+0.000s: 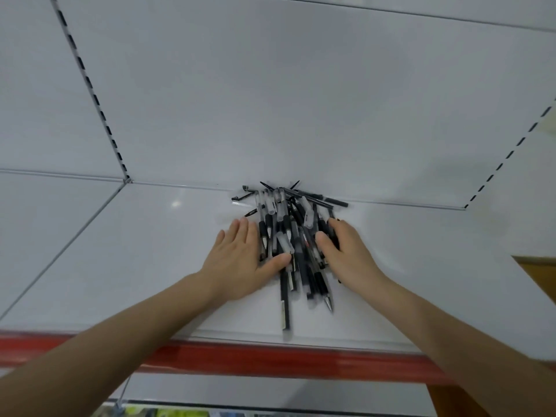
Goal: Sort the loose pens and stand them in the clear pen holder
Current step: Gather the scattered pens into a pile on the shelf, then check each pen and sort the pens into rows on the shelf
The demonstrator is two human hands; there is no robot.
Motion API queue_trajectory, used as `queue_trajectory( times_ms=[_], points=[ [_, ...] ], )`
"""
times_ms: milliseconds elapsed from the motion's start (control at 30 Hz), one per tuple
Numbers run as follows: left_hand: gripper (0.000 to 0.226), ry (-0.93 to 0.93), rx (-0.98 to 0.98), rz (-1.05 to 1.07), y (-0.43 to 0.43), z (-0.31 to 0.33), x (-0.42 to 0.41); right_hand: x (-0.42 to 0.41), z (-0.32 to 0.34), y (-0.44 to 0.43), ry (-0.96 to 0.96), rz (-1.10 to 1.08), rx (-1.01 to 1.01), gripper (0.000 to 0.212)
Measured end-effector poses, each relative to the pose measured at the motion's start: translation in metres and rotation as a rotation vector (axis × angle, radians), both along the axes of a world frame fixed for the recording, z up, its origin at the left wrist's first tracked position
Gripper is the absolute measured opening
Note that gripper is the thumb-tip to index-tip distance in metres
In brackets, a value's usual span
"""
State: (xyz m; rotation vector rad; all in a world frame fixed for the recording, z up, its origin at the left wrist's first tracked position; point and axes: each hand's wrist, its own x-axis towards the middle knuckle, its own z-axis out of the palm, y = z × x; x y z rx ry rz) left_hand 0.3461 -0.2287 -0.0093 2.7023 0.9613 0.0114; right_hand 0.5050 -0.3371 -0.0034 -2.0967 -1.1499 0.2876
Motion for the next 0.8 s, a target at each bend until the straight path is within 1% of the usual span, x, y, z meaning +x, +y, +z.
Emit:
queue_trajectory(
  times_ms=[33,100,133,167,300,400,433,533,600,733,800],
  points=[
    [0.100,0.000,-0.008,0.004,-0.001,0.000,0.003,0.000,-0.001,0.002,-0.004,-0.001,0.005,0.017],
    [0.094,-0.002,-0.024,0.010,-0.002,0.001,0.005,-0.001,-0.002,0.004,-0.001,0.001,-0.023,0.013],
    [0.094,-0.006,-0.026,0.013,-0.002,0.002,0.006,-0.002,0.000,0.002,-0.012,0.005,-0.056,0.022],
    [0.095,-0.010,-0.027,0.013,-0.002,0.002,0.005,-0.002,0.001,0.001,-0.016,0.013,-0.066,0.029],
    [0.105,-0.067,-0.023,0.017,-0.002,0.000,0.002,-0.002,0.005,-0.004,-0.034,0.025,-0.100,0.032],
    [0.102,-0.151,-0.046,-0.016,0.000,0.003,-0.003,-0.002,0.005,-0.007,-0.081,0.050,-0.115,0.039],
    [0.096,-0.176,-0.069,-0.030,0.000,0.006,-0.006,-0.001,0.005,-0.008,-0.101,0.071,-0.116,0.040],
    [0.068,-0.233,-0.167,-0.021,0.000,0.019,-0.015,0.003,0.008,-0.014,-0.152,0.132,-0.142,0.043],
    [0.053,-0.271,-0.162,-0.009,0.003,0.023,-0.022,0.007,0.012,-0.016,-0.178,0.159,-0.160,0.045],
    [0.042,-0.286,-0.079,-0.015,0.010,0.022,-0.037,0.007,0.023,-0.022,-0.245,0.169,-0.170,0.041],
    [0.039,-0.299,-0.050,-0.010,0.012,0.021,-0.044,0.002,0.030,-0.024,-0.272,0.158,-0.084,0.036]
  ],
)
